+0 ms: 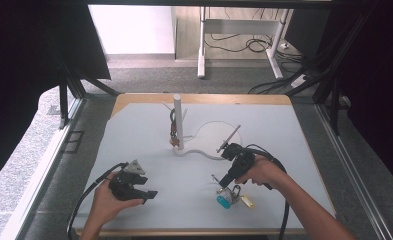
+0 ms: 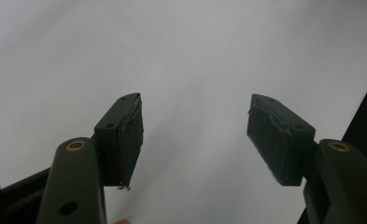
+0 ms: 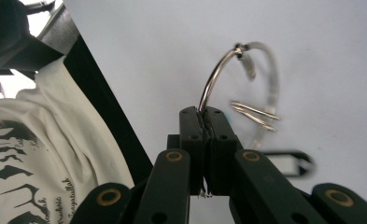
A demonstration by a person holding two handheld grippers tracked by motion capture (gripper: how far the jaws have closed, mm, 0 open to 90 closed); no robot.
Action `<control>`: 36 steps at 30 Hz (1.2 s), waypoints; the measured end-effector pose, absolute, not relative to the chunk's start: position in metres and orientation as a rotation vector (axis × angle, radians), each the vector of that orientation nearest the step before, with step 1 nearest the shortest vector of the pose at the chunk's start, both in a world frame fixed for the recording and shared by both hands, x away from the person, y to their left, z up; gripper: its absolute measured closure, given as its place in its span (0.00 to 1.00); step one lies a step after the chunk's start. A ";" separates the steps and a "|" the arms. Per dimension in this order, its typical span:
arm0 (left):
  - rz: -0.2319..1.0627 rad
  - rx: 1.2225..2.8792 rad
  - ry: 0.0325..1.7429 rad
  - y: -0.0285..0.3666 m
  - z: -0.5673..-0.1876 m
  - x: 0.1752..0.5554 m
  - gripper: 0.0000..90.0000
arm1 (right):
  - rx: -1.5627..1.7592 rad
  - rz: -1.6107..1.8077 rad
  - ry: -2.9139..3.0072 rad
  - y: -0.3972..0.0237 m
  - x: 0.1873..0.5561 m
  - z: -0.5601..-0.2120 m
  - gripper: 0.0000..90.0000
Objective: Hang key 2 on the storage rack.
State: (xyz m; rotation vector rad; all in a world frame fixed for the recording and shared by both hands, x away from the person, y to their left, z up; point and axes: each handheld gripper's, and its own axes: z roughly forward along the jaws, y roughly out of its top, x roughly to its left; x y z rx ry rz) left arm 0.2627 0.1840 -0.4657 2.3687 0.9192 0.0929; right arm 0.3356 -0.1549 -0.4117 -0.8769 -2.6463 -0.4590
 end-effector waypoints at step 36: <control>0.088 2.338 0.929 0.185 -0.464 0.263 0.41 | -0.982 -0.607 -2.693 -0.182 0.380 -0.315 0.98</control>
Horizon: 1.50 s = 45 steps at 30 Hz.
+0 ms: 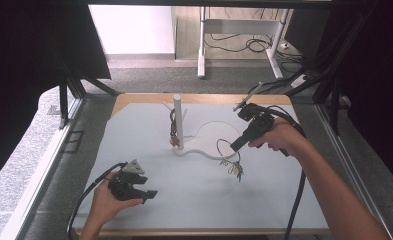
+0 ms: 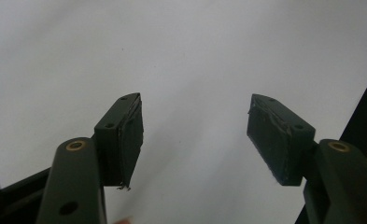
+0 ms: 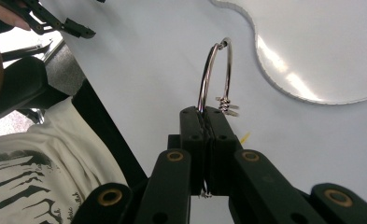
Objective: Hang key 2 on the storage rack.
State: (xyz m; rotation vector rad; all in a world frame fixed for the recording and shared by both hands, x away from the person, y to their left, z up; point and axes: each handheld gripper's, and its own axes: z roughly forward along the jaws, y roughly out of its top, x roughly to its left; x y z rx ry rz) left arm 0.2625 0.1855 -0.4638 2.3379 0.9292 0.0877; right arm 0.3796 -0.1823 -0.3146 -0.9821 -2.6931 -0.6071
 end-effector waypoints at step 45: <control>0.072 2.296 0.917 0.191 -0.457 0.258 0.40 | -1.076 -0.624 -2.695 -0.156 0.447 -0.295 0.98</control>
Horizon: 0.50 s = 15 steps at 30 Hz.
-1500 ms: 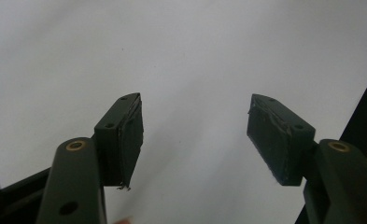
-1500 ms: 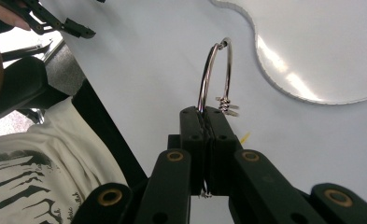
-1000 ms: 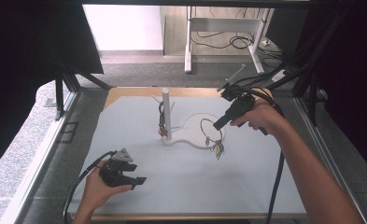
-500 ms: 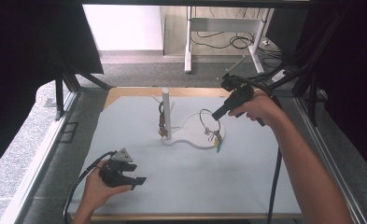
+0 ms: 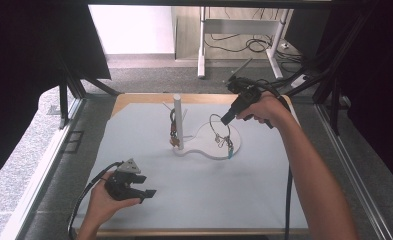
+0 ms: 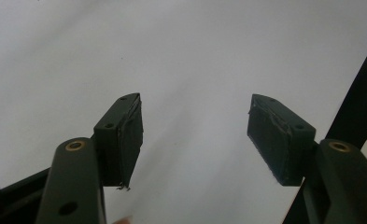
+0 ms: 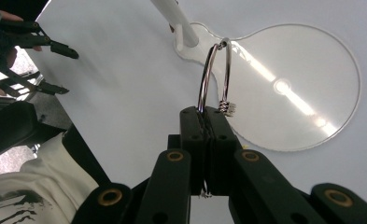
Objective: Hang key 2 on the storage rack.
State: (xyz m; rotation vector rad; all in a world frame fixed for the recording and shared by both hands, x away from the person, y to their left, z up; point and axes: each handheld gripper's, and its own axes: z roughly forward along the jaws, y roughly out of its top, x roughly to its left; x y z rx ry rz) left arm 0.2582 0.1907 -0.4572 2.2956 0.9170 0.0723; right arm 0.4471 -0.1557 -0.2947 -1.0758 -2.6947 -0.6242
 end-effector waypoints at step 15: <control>0.072 2.291 0.906 0.192 -0.456 0.257 0.40 | -1.096 -0.645 -2.685 -0.137 0.470 -0.290 0.98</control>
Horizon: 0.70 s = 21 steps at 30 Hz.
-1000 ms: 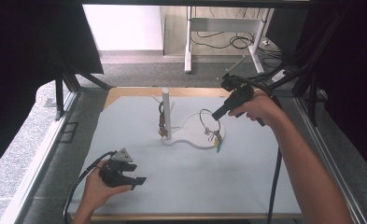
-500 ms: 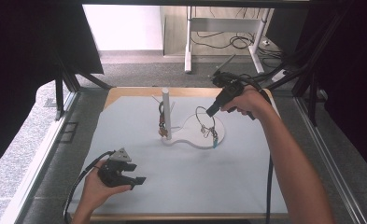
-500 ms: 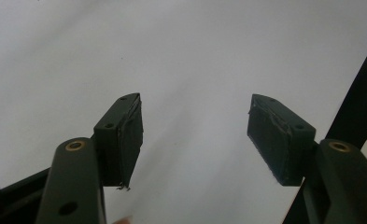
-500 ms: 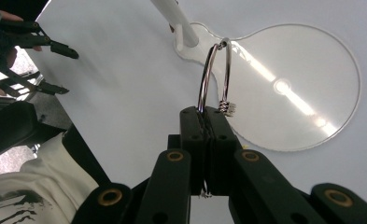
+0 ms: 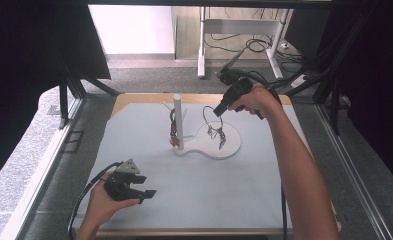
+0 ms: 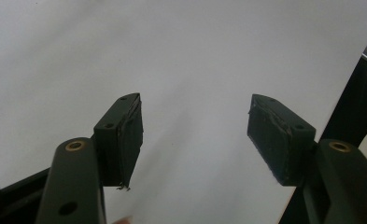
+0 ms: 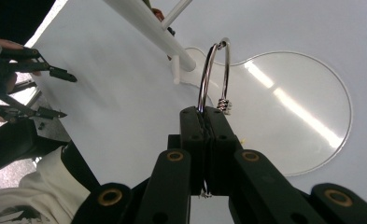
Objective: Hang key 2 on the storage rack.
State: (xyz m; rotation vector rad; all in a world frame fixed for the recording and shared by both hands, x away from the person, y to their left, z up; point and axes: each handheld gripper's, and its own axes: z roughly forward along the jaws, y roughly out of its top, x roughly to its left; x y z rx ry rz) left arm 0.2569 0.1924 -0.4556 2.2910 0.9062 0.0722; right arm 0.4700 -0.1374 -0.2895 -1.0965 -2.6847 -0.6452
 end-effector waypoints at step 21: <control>0.077 2.281 0.901 0.194 -0.454 0.256 0.41 | -1.151 -0.591 -2.717 -0.119 0.492 -0.296 0.98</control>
